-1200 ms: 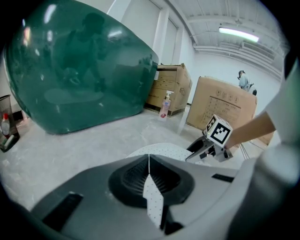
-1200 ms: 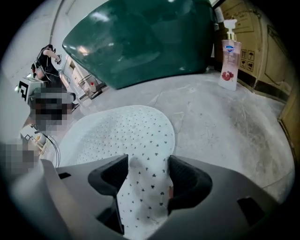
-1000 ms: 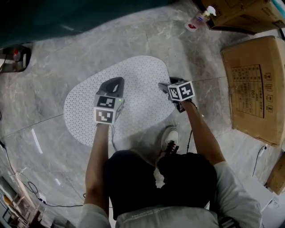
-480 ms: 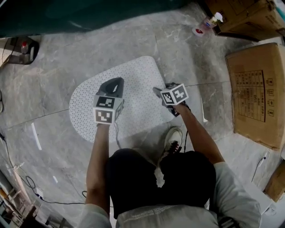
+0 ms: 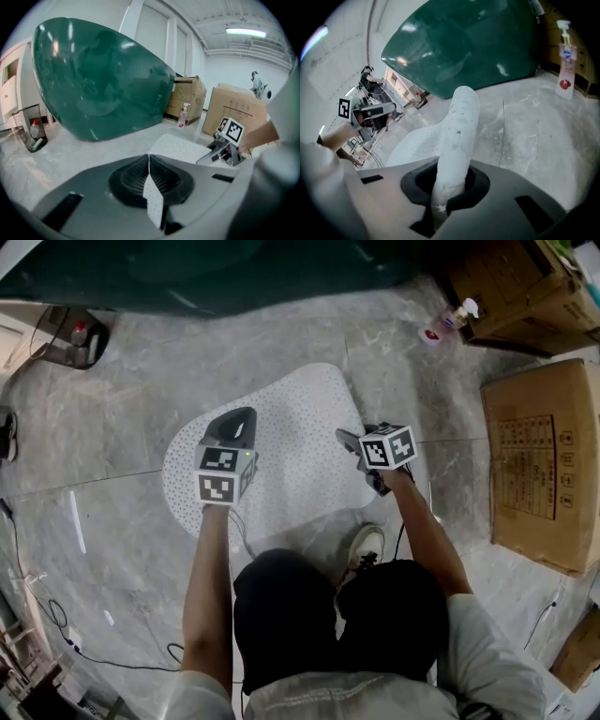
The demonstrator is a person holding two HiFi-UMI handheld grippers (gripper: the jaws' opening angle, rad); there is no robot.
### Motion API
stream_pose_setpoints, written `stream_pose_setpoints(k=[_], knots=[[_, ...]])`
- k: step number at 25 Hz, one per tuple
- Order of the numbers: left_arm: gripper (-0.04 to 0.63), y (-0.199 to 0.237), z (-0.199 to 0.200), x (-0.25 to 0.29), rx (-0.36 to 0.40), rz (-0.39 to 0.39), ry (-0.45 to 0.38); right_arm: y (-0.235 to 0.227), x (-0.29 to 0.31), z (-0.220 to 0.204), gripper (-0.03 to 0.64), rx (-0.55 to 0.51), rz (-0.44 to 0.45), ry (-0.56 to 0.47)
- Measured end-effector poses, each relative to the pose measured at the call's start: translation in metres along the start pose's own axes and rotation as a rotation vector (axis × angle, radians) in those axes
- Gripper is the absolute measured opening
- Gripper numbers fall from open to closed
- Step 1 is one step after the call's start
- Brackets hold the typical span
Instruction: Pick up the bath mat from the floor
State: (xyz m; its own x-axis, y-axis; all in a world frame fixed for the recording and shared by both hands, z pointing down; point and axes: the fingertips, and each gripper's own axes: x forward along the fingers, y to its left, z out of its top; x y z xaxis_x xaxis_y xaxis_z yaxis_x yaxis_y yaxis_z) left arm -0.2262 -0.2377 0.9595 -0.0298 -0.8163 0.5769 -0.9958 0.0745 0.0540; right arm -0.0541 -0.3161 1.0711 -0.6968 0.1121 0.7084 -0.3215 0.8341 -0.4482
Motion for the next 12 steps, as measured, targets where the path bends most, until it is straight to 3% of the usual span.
stream_pose_setpoints(k=[3,8,12], knots=[[0.017,0.005,0.010,-0.003,0.024,0.010,-0.007,0.005,-0.019,0.046,0.040,-0.056,-0.027,-0.081],[0.017,0.008,0.035,-0.008,0.045,0.024,-0.049,0.016,-0.052,0.099,0.038,-0.138,-0.080,-0.089],[0.017,0.014,0.060,-0.019,0.066,0.036,-0.075,0.024,-0.085,0.131,0.038,-0.146,-0.088,-0.112]])
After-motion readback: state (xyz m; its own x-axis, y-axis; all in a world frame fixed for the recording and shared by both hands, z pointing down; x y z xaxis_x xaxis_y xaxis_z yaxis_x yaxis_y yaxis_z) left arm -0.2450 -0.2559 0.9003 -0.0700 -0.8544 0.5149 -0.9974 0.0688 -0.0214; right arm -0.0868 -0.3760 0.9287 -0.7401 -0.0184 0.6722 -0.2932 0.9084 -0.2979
